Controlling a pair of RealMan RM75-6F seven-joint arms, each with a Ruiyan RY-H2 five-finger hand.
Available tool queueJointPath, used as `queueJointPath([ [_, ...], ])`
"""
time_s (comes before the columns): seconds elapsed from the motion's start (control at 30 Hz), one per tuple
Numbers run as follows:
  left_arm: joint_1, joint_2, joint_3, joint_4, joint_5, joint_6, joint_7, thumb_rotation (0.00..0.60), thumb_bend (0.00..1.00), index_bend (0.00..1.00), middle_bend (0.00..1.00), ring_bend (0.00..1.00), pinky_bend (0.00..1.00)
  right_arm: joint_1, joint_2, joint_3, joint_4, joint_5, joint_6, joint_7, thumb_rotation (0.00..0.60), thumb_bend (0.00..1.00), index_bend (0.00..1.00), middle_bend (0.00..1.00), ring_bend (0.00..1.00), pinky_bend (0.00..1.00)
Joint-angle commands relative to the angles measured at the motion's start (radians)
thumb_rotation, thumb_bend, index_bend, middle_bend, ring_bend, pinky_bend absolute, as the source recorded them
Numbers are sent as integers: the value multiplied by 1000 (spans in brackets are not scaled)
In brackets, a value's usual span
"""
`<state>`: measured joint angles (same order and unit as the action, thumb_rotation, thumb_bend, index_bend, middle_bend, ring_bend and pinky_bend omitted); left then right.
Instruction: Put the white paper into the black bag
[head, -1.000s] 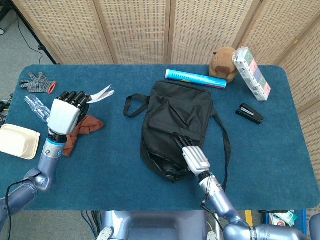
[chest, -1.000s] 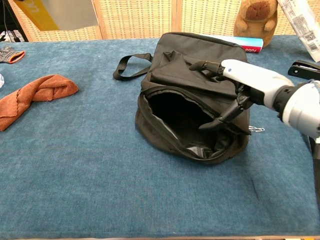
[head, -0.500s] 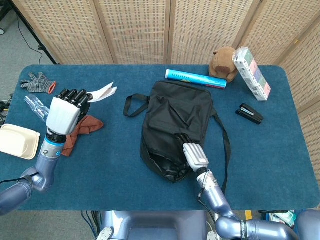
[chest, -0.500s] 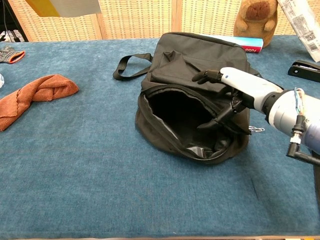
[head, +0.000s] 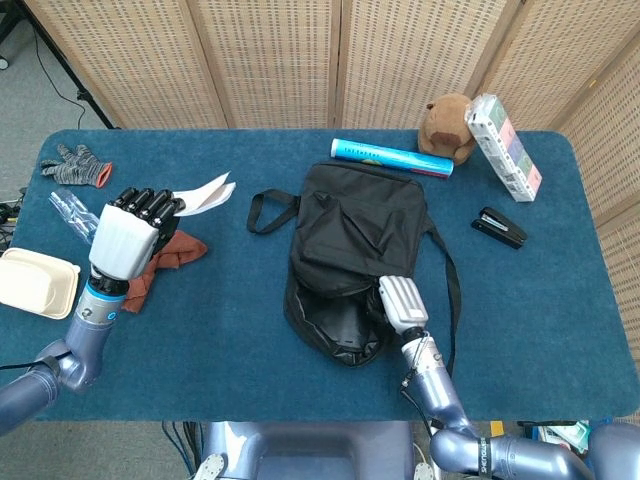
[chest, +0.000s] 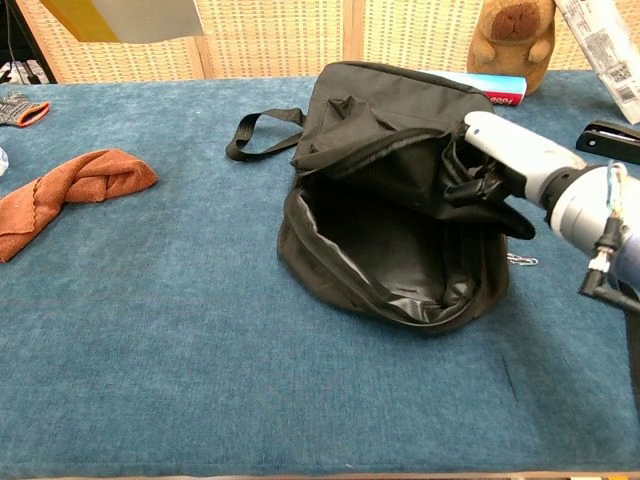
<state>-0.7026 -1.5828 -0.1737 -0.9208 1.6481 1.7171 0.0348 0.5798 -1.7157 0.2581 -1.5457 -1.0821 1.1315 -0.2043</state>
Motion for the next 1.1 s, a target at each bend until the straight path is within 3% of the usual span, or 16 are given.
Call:
queueJointPath([
  [0.03,17,-7,24,12,32,36,-38,600,564,804,590,598,697,2,27,14,-5,-6,-7,8,600,849,566,567,553,728],
  [0.33,37,-47,115,41,165,138,-158,600,565,804,590,597,697,35,151,61,-66,-27,-37,-20,600,847,571,570,558,729],
  [0.57,20,-114,183,98,284,191,-194,600,564,804,590,598,697,83,190,76,-30,-27,-90,-42,600,843,572,571,558,729],
  [0.83,-22,-221,194,202,355,263,-219,600,565,804,590,597,697,123,185,74,6,-3,-130,-47,600,843,574,573,560,729],
  [1.1,-82,-322,177,273,367,247,-193,600,564,804,590,596,697,157,207,80,-28,85,-171,-98,600,842,575,578,560,728],
])
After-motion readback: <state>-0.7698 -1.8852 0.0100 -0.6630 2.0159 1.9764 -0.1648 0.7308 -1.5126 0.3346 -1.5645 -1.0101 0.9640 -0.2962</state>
